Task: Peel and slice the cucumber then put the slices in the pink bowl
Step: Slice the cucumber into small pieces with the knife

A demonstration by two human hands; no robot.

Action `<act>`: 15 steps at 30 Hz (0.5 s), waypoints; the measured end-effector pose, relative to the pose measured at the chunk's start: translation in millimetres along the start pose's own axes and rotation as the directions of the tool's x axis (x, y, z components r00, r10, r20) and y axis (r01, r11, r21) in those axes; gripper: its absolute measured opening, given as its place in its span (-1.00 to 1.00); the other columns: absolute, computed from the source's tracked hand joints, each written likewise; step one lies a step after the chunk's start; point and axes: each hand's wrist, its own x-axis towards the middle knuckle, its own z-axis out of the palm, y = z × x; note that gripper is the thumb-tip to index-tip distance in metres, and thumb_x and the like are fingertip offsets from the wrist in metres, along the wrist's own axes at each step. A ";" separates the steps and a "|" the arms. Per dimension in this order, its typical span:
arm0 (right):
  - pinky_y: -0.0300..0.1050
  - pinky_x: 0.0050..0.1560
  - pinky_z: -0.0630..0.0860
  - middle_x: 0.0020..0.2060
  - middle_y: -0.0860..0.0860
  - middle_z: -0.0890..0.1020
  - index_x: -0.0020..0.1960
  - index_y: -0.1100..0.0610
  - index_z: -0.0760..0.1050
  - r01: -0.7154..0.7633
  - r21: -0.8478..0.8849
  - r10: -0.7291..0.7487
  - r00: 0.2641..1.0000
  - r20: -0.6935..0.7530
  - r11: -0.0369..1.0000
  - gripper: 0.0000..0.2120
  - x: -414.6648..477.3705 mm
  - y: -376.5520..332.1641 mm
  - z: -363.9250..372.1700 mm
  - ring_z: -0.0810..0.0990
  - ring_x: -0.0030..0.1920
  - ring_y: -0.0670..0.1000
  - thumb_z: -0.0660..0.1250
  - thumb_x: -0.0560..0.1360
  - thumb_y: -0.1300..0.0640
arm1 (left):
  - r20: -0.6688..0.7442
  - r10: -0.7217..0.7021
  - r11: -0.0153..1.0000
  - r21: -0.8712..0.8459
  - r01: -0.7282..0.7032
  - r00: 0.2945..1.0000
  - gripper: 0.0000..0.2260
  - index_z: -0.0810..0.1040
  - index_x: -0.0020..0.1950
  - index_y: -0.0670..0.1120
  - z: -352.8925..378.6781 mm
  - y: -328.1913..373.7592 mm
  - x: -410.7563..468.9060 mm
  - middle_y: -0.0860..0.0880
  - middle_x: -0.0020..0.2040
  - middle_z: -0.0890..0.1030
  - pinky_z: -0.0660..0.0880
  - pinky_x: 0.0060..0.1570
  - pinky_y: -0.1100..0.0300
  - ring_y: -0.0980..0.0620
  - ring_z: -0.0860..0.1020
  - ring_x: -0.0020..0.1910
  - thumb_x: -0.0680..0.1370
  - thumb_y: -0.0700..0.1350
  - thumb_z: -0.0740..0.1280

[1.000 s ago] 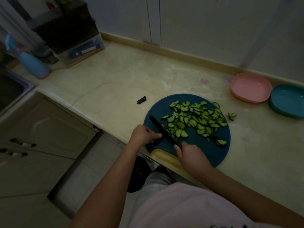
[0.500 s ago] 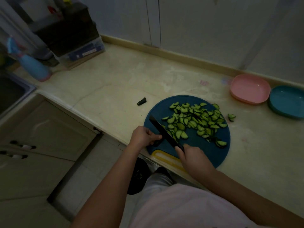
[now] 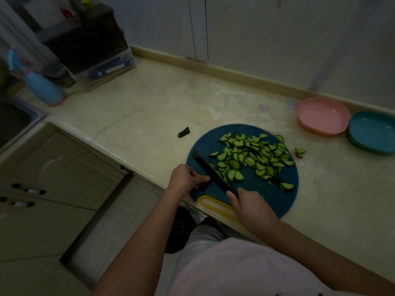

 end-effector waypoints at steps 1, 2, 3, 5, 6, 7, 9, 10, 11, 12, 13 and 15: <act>-0.12 -0.33 0.29 -0.31 0.06 0.46 -0.18 0.13 0.32 0.001 -0.005 -0.001 1.000 0.001 1.000 -0.65 0.1 -0.1 0.0 0.45 -0.30 0.07 0.03 0.61 -0.10 | -0.002 0.001 1.000 0.007 -0.001 1.000 -0.69 0.51 -0.44 -0.07 0.2 -0.1 0.0 0.03 -0.50 0.54 0.34 -0.48 0.33 0.18 0.44 -0.52 0.35 0.07 0.51; -0.12 -0.33 0.29 -0.32 0.05 0.45 -0.18 0.13 0.31 0.004 -0.010 -0.004 1.000 0.002 1.000 -0.66 0.3 -0.1 0.1 0.47 -0.29 0.09 0.03 0.61 -0.10 | -0.005 0.003 1.000 0.011 -0.003 1.000 -0.69 0.51 -0.44 -0.07 0.4 -0.3 -0.1 0.04 -0.50 0.54 0.33 -0.50 0.35 0.20 0.43 -0.54 0.35 0.08 0.50; -0.12 -0.34 0.28 -0.33 0.04 0.43 -0.19 0.12 0.31 0.007 -0.015 -0.007 1.000 0.001 1.000 -0.66 0.7 -0.2 0.3 0.49 -0.27 0.11 0.03 0.61 -0.10 | -0.010 0.005 1.000 0.015 -0.005 1.000 -0.68 0.50 -0.44 -0.07 0.4 -0.7 -0.2 0.04 -0.50 0.54 0.32 -0.52 0.36 0.21 0.43 -0.55 0.35 0.08 0.50; -0.09 -0.40 0.23 -0.38 0.00 0.38 -0.21 0.10 0.27 0.018 -0.028 -0.018 1.000 0.003 0.999 -0.66 2.8 -1.3 1.4 0.46 -0.28 0.09 0.03 0.61 -0.10 | -0.018 0.012 1.000 0.021 -0.011 1.000 -0.68 0.50 -0.45 -0.07 0.7 -1.3 -0.2 0.04 -0.50 0.54 0.31 -0.53 0.36 0.22 0.43 -0.56 0.35 0.07 0.51; -0.09 -0.44 0.19 -0.40 -0.02 0.35 -0.23 0.09 0.25 0.025 -0.036 -0.025 1.000 0.006 0.999 -0.66 4.1 -2.5 1.9 0.44 -0.29 0.07 0.02 0.61 -0.09 | -0.020 0.014 1.000 0.027 -0.014 1.000 -0.68 0.49 -0.45 -0.07 0.9 -1.1 -0.1 0.04 -0.50 0.54 0.31 -0.53 0.36 0.22 0.43 -0.56 0.35 0.07 0.51; -0.12 -0.46 0.17 -0.40 -0.04 0.33 -0.23 0.09 0.24 0.028 -0.042 -0.027 1.000 0.013 0.999 -0.67 5.6 -3.6 2.4 0.44 -0.28 0.07 0.02 0.62 -0.09 | -0.022 0.018 0.999 0.036 -0.017 1.000 -0.67 0.49 -0.45 -0.07 1.0 -0.7 -0.4 0.04 -0.50 0.53 0.30 -0.54 0.37 0.23 0.43 -0.57 0.35 0.07 0.50; -0.09 -0.41 0.22 -0.35 0.00 0.38 -0.19 0.12 0.27 0.023 -0.046 -0.022 1.000 0.022 0.999 -0.67 7.9 -6.0 2.7 0.51 -0.22 0.11 0.02 0.62 -0.08 | -0.026 0.028 0.998 0.052 -0.027 0.999 -0.68 0.49 -0.46 -0.06 1.4 -0.6 -1.0 0.05 -0.51 0.53 0.30 -0.56 0.40 0.25 0.42 -0.60 0.36 0.07 0.50; -0.11 -0.36 0.25 -0.32 0.02 0.40 -0.17 0.13 0.28 0.021 -0.044 -0.020 1.000 0.022 0.999 -0.68 8.2 -6.7 3.0 0.54 -0.18 0.13 0.02 0.62 -0.08 | -0.028 0.036 0.998 0.055 -0.035 0.999 -0.68 0.49 -0.45 -0.06 1.7 -1.0 -1.5 0.05 -0.51 0.53 0.29 -0.57 0.42 0.27 0.42 -0.61 0.36 0.07 0.50; -0.12 -0.32 0.26 -0.30 0.04 0.41 -0.16 0.13 0.29 0.017 -0.041 -0.016 1.000 0.021 0.999 -0.68 8.1 -7.4 3.2 0.56 -0.15 0.14 0.02 0.62 -0.08 | -0.033 0.045 0.998 0.055 -0.044 0.998 -0.69 0.50 -0.44 -0.07 2.0 -1.2 -2.0 0.06 -0.51 0.53 0.29 -0.58 0.44 0.27 0.42 -0.61 0.36 0.06 0.51; -0.13 -0.31 0.27 -0.29 0.04 0.41 -0.16 0.13 0.29 0.013 -0.040 -0.013 1.000 0.019 0.999 -0.68 7.8 -7.8 3.4 0.56 -0.14 0.14 0.02 0.62 -0.08 | -0.039 0.056 0.997 0.051 -0.054 0.998 -0.70 0.51 -0.42 -0.08 2.7 -1.5 -2.7 0.06 -0.49 0.53 0.29 -0.57 0.44 0.27 0.44 -0.58 0.35 0.05 0.51; -0.13 -0.30 0.27 -0.29 0.06 0.43 -0.16 0.13 0.29 0.008 -0.041 -0.008 1.000 0.016 0.999 -0.68 7.3 -7.4 3.6 0.56 -0.14 0.13 0.02 0.62 -0.08 | -0.046 0.068 0.997 0.045 -0.066 0.997 -0.72 0.52 -0.39 -0.08 3.9 -1.9 -3.3 0.06 -0.47 0.54 0.30 -0.55 0.43 0.25 0.45 -0.53 0.34 0.05 0.52; -0.13 -0.31 0.28 -0.28 0.08 0.48 -0.16 0.13 0.31 -0.016 -0.034 0.016 1.000 -0.009 0.999 -0.67 7.9 -4.0 4.1 0.53 -0.20 0.11 0.03 0.62 -0.09 | -0.061 0.093 0.995 0.052 -0.090 0.994 -0.73 0.51 -0.34 -0.06 8.2 -2.8 -5.6 0.07 -0.42 0.54 0.33 -0.49 0.37 0.19 0.48 -0.44 0.30 0.02 0.56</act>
